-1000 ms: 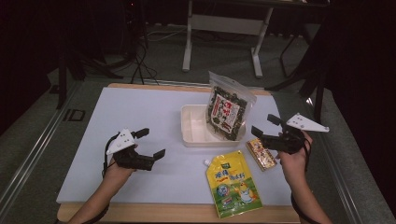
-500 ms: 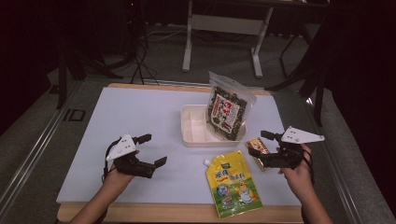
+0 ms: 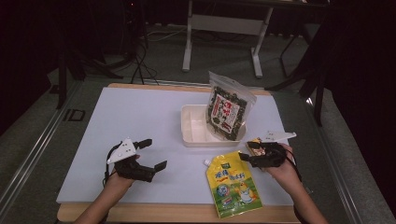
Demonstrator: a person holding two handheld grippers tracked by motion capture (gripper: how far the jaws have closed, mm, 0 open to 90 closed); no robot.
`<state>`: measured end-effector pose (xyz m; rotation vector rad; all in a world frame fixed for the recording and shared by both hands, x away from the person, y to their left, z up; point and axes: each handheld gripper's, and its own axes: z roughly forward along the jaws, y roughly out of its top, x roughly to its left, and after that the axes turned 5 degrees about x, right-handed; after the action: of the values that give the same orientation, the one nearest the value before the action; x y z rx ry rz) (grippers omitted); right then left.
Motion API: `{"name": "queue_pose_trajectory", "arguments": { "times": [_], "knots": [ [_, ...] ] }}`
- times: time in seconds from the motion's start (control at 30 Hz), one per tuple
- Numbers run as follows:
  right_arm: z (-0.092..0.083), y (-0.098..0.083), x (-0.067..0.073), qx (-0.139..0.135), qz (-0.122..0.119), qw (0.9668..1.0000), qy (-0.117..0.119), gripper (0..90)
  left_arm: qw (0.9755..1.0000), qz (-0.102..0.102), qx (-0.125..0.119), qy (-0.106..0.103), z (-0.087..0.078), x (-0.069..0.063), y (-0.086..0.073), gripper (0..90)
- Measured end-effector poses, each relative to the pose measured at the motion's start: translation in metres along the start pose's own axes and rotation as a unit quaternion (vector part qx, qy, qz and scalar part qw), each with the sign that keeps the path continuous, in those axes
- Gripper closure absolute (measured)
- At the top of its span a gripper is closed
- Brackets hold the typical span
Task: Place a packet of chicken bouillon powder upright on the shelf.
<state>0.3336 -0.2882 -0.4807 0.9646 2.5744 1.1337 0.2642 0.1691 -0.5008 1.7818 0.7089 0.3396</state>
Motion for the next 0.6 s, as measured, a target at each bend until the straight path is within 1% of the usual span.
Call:
{"name": "queue_pose_trajectory", "arguments": {
  "times": [0.03, 0.07, 0.1, 0.13, 0.17, 0.2, 0.23, 0.33, 0.43, 0.47, 0.5, 0.57, 0.6],
  "knots": [
    [0.004, -0.001, -0.004, 0.009, 0.010, 0.9999, 0.006, 33.8, 1.0000, -0.002, 0.000, -0.001, 0.000, 0.000, 0.000, 1.2],
    [0.008, -0.001, -0.009, 0.022, 0.016, 0.9995, 0.014, 38.5, 1.0000, -0.003, 0.000, -0.002, 0.001, 0.000, -0.001, 1.3],
    [0.012, -0.002, -0.012, 0.028, 0.024, 0.9992, 0.013, 41.1, 1.0000, -0.002, 0.001, -0.002, 0.001, 0.000, -0.002, 1.3],
    [0.015, -0.003, -0.016, 0.033, 0.032, 0.9988, 0.014, 41.6, 1.0000, -0.002, 0.002, -0.002, 0.002, 0.000, -0.002, 1.3],
    [0.018, -0.004, -0.020, 0.041, 0.038, 0.9982, 0.020, 42.0, 1.0000, -0.001, 0.004, -0.002, 0.002, 0.000, -0.002, 1.3],
    [0.018, -0.004, -0.020, 0.041, 0.038, 0.9982, 0.020, 42.0, 1.0000, -0.001, 0.004, -0.002, 0.002, 0.000, -0.002, 1.3],
    [0.022, -0.005, -0.025, 0.052, 0.048, 0.9973, 0.021, 45.7, 1.0000, 0.001, 0.006, -0.003, 0.002, 0.000, -0.003, 1.3],
    [0.027, -0.006, -0.031, 0.067, 0.063, 0.9954, 0.029, 45.4, 1.0000, 0.003, 0.007, -0.004, 0.003, -0.001, -0.003, 1.2],
    [0.031, -0.007, -0.035, 0.079, 0.073, 0.9937, 0.031, 44.2, 0.9999, 0.004, 0.010, -0.004, 0.004, 0.000, -0.004, 1.3],
    [0.032, -0.007, -0.037, 0.081, 0.075, 0.9935, 0.029, 44.3, 0.9999, 0.003, 0.010, -0.005, 0.004, 0.000, -0.004, 1.2],
    [0.033, -0.007, -0.038, 0.085, 0.079, 0.9927, 0.035, 44.0, 0.9999, 0.002, 0.010, -0.005, 0.004, 0.000, -0.004, 1.3],
    [0.036, -0.007, -0.039, 0.090, 0.081, 0.9920, 0.035, 43.8, 0.9999, 0.002, 0.011, -0.006, 0.004, 0.000, -0.004, 1.3],
    [0.037, -0.007, -0.040, 0.093, 0.082, 0.9915, 0.040, 43.8, 0.9999, 0.003, 0.011, -0.006, 0.004, 0.000, -0.004, 1.2]
  ]
}}
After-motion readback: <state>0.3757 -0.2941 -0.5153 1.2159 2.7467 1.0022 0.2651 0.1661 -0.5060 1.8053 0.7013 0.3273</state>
